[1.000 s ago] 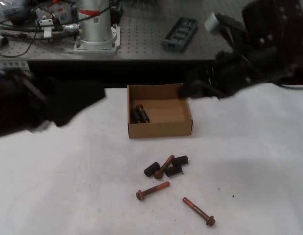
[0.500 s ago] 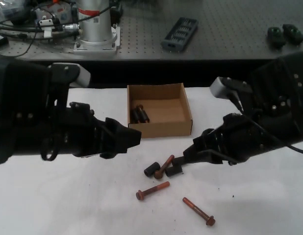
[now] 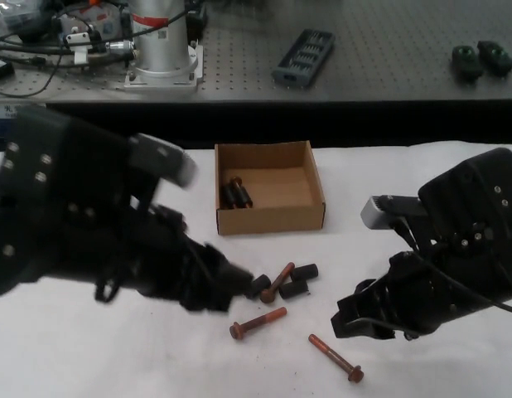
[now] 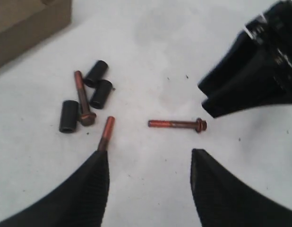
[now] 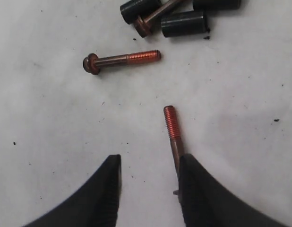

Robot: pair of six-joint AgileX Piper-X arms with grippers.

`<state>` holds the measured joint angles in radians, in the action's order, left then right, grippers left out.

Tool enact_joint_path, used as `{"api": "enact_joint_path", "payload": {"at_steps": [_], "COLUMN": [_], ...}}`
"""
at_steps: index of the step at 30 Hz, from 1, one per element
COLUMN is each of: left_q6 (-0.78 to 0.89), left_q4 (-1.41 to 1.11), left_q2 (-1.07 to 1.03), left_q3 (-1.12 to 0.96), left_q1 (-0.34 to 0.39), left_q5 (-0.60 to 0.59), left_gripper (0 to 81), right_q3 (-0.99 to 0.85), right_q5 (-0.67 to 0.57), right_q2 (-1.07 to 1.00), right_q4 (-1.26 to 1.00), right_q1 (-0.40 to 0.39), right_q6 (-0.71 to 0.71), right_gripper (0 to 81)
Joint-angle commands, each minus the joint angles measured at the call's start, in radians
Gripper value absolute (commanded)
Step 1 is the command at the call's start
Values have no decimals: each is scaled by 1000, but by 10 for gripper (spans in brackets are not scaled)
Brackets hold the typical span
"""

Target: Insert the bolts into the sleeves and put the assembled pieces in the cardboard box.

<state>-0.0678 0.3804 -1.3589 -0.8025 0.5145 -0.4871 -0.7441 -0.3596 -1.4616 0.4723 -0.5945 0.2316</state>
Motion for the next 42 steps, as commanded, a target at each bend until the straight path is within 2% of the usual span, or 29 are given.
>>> {"api": "enact_joint_path", "payload": {"at_steps": [1,4,6,12,16,23,28,33,42], "left_q6": [-167,-287,-310,-463,-397,-396,-396,-394,-373], "left_q4": [39,42,67,90,99,154,219,192,202], "left_q2": [-29,-58,-78,-159,-205,-195,-160,-89,63], "left_q3": [-13,-24,-51,-143,-199,-201,-201,-201,-201], "left_q1": [59,81,83,92,94,90,81,38,-51], "left_q5": [36,69,87,96,133,194,198,238,238], "left_gripper": [387,430,449,447,447,447,447,447,447], "right_q3": [-1,-1,-1,-1,-1,-1,-1,-1,-8], "right_q5": [-8,56,107,126,119,171,163,171,171], "right_q2": [6,26,49,117,123,58,-11,-71,-181], "right_q4": [-6,83,117,106,75,-2,-30,-40,-44], "right_q1": [-1,7,17,23,15,-23,-45,-81,-123], "right_q6": [-8,-11,-48,-42,-45,-45,-52,-96,-154], "right_gripper": [306,306,306,306,306,306,306,306,306]}}
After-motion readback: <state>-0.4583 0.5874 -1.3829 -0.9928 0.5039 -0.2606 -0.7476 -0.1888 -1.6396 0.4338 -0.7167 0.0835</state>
